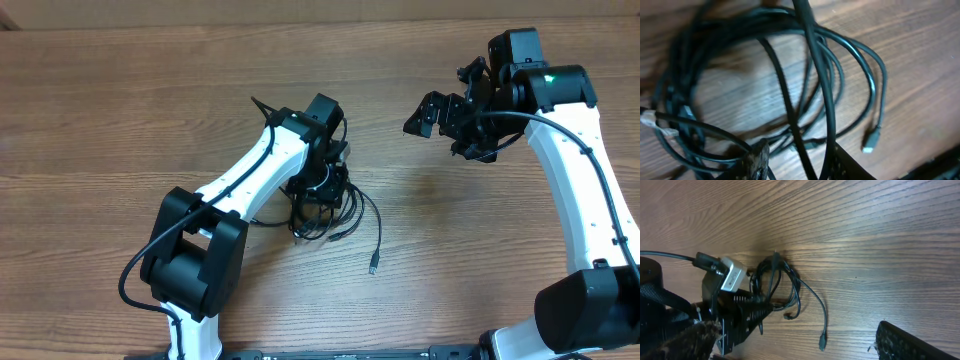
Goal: Untangle cables
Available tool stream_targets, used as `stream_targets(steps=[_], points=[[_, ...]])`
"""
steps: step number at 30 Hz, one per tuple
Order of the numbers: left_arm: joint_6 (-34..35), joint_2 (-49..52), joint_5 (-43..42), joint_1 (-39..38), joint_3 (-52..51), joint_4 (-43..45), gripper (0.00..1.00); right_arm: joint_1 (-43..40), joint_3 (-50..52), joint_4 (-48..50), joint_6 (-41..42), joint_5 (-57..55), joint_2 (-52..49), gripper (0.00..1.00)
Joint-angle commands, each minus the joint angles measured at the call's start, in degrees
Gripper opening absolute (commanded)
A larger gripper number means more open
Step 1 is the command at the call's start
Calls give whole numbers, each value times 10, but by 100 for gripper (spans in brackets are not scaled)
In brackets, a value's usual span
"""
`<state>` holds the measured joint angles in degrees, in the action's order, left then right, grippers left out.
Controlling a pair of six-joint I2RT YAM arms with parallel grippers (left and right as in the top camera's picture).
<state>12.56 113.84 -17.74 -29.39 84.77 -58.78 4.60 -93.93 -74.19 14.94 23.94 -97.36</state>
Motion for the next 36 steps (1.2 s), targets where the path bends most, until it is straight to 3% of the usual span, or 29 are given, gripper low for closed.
stream_targets(steps=[1,26,36], points=[[19,-10,23,1,-3,9,38,3,0,2,-2,-3,-2,100],[8,-10,23,1,-3,19,37,3,0,2,-2,-3,-2,100],[59,-7,24,-1,-3,26,36,3,0,2,-2,-3,-2,100]])
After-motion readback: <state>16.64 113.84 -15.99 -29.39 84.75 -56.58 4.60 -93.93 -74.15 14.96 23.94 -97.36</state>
